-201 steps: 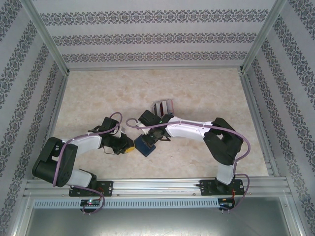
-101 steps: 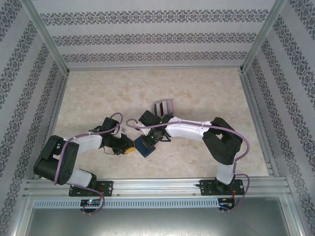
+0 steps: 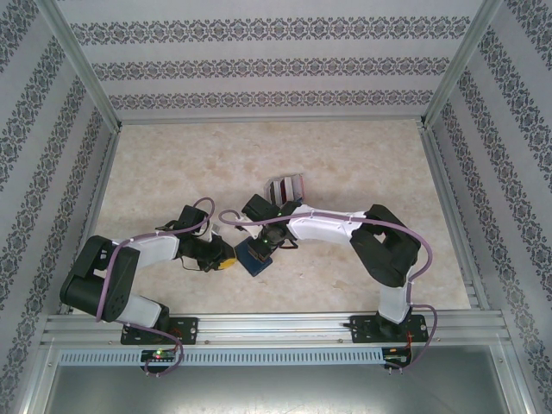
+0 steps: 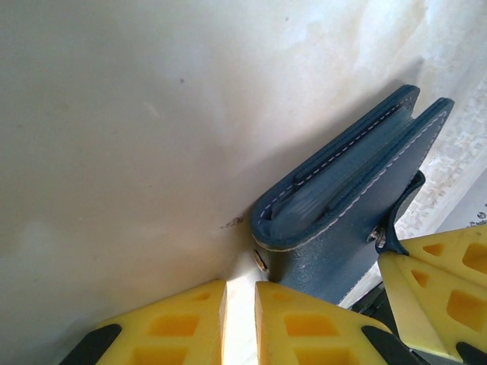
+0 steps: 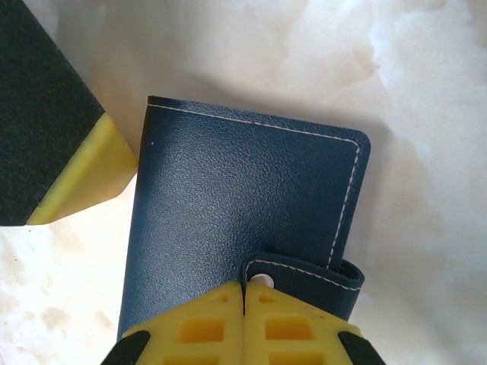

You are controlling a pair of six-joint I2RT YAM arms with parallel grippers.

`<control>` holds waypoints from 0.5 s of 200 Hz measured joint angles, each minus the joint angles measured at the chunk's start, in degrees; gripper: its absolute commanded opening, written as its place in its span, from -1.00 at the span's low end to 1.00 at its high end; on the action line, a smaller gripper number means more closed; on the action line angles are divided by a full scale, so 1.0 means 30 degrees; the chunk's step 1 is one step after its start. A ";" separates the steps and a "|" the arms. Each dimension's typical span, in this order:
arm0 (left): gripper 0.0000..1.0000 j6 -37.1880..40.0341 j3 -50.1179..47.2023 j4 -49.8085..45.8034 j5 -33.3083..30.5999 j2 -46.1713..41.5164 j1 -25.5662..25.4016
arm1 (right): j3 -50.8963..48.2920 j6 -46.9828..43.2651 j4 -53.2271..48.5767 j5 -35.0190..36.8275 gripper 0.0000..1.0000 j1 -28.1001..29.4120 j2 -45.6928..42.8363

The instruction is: Put the credit cards into the card holder

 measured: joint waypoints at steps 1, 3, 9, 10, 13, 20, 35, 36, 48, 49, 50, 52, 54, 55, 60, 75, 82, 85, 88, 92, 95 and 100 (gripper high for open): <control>-0.64 0.0000 0.0000 -0.0007 0.0000 0.0000 0.0000 | 0.0000 0.0000 -0.0007 0.0000 -1.00 0.0000 0.0007; -0.64 -0.0007 0.0015 -0.0007 0.0007 0.0007 0.0000 | 0.0007 0.0000 -0.0022 -0.0007 -1.00 0.0000 0.0015; -0.64 -0.0022 0.0036 -0.0007 0.0029 0.0044 0.0000 | 0.0015 0.0000 -0.0029 -0.0015 -1.00 0.0000 0.0029; -0.64 -0.0022 0.0044 -0.0015 0.0029 0.0044 0.0000 | 0.0022 0.0000 -0.0029 -0.0015 -1.00 0.0000 0.0036; -0.64 -0.0051 0.0044 -0.0007 0.0051 0.0066 0.0007 | 0.0029 0.0000 -0.0036 -0.0022 -1.00 0.0000 0.0058; -0.64 -0.0087 0.0073 -0.0015 0.0087 0.0109 0.0051 | 0.0080 0.0000 -0.0066 -0.0036 -1.00 0.0000 0.0102; -0.64 -0.0153 0.0102 -0.0015 0.0262 0.0211 0.0124 | 0.0168 0.0000 -0.0138 -0.0109 -1.00 0.0000 0.0204; -0.64 -0.0153 0.0109 -0.0015 0.0277 0.0219 0.0124 | 0.0175 0.0000 -0.0138 -0.0109 -1.00 0.0000 0.0211; -0.65 -0.0168 0.0131 -0.0022 0.0299 0.0255 0.0124 | 0.0335 0.0007 -0.0262 -0.0160 -1.00 0.0007 0.0357; -0.64 -0.0168 0.0131 -0.0022 0.0299 0.0255 0.0124 | 0.0342 0.0007 -0.0277 -0.0160 -1.00 0.0007 0.0364; -0.64 -0.0168 0.0131 -0.0022 0.0299 0.0255 0.0124 | 0.0364 0.0007 -0.0299 -0.0160 -1.00 0.0007 0.0386; -0.64 -0.0168 0.0131 -0.0022 0.0306 0.0262 0.0124 | 0.0386 0.0007 -0.0313 -0.0160 -1.00 0.0007 0.0408; -0.64 -0.0168 0.0131 -0.0022 0.0313 0.0262 0.0124 | 0.0415 0.0015 -0.0342 -0.0168 -1.00 0.0007 0.0430; -0.65 -0.0175 0.0131 -0.0022 0.0313 0.0262 0.0124 | 0.0430 0.0015 -0.0364 -0.0168 -1.00 0.0007 0.0444; -0.65 -0.0182 0.0138 -0.0022 0.0328 0.0270 0.0124 | 0.0495 0.0015 -0.0444 -0.0182 -1.00 0.0007 0.0495; -0.65 -0.0219 0.0168 -0.0022 0.0350 0.0321 0.0124 | 0.0729 0.0036 -0.0685 -0.0262 -1.00 0.0007 0.0692; -0.65 -0.0219 0.0182 -0.0029 0.0357 0.0342 0.0138 | 0.0809 0.0080 -0.0758 -0.0350 -1.00 0.0007 0.0801; -0.64 -0.0226 0.0189 -0.0029 0.0364 0.0342 0.0146 | 0.0860 0.0102 -0.0794 -0.0393 -1.00 0.0007 0.0852; -0.64 -0.0226 0.0197 -0.0036 0.0364 0.0350 0.0146 | 0.0903 0.0117 -0.0831 -0.0415 -1.00 0.0007 0.0874; -0.65 -0.0226 0.0204 -0.0044 0.0372 0.0372 0.0160 | 0.0940 0.0182 -0.0874 -0.0444 -1.00 0.0007 0.0933; -0.65 -0.0233 0.0204 -0.0044 0.0401 0.0379 0.0168 | 0.0976 0.0226 -0.0903 -0.0466 -1.00 0.0007 0.0954; -0.65 -0.0233 0.0204 -0.0036 0.0437 0.0408 0.0211 | 0.1042 0.0342 -0.0969 -0.0525 -1.00 0.0000 0.1049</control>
